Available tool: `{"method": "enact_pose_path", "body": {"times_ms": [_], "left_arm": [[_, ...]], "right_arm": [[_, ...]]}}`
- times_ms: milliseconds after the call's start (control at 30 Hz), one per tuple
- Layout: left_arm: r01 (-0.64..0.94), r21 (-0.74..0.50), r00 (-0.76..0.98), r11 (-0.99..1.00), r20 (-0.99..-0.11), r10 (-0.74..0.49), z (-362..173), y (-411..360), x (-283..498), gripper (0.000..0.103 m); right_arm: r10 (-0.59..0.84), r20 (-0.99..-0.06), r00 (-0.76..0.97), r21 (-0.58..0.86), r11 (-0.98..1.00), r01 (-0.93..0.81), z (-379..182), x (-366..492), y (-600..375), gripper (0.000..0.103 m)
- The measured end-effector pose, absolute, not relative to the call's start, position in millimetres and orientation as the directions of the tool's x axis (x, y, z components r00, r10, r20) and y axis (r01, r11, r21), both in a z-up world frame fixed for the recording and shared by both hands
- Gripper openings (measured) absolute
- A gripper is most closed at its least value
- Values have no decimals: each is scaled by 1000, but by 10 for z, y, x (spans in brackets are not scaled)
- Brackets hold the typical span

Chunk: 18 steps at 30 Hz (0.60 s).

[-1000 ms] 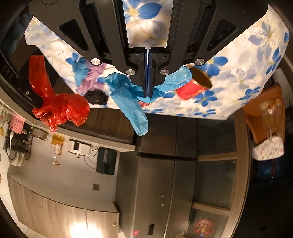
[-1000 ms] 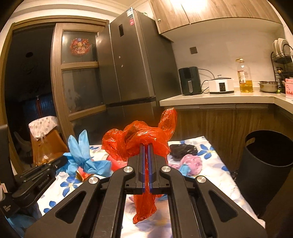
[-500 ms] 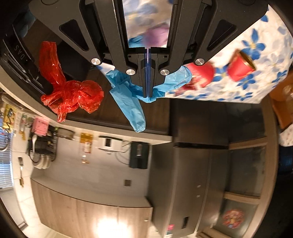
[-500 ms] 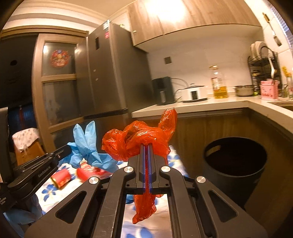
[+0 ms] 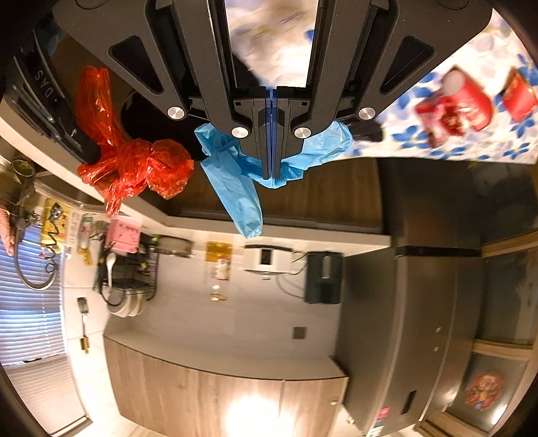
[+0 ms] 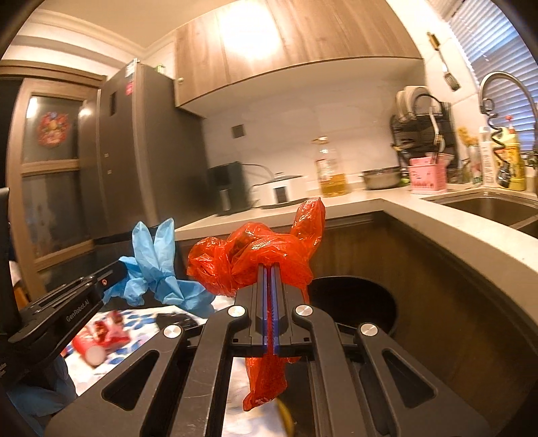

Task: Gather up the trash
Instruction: 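Carry the blue glove and red bag over the black bin with both tools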

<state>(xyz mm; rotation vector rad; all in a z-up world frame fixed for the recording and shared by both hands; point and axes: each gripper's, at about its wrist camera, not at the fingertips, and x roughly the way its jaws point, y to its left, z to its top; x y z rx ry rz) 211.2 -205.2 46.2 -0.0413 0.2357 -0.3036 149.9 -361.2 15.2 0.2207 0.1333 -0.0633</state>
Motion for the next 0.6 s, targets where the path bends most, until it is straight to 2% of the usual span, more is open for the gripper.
{"method": "enact_pose_path", "body": {"times_ms": [233, 600], "left_arm": [[349, -91, 906, 933, -223, -361, 404, -2486, 2360, 0], [383, -123, 882, 915, -245, -402, 250, -2757, 2673, 0]], "right_arm": [[-116, -144, 983, 225, 963, 147, 109, 1583, -3896, 3], [-153, -161, 975, 234, 954, 189, 78, 1791, -4093, 3]]}}
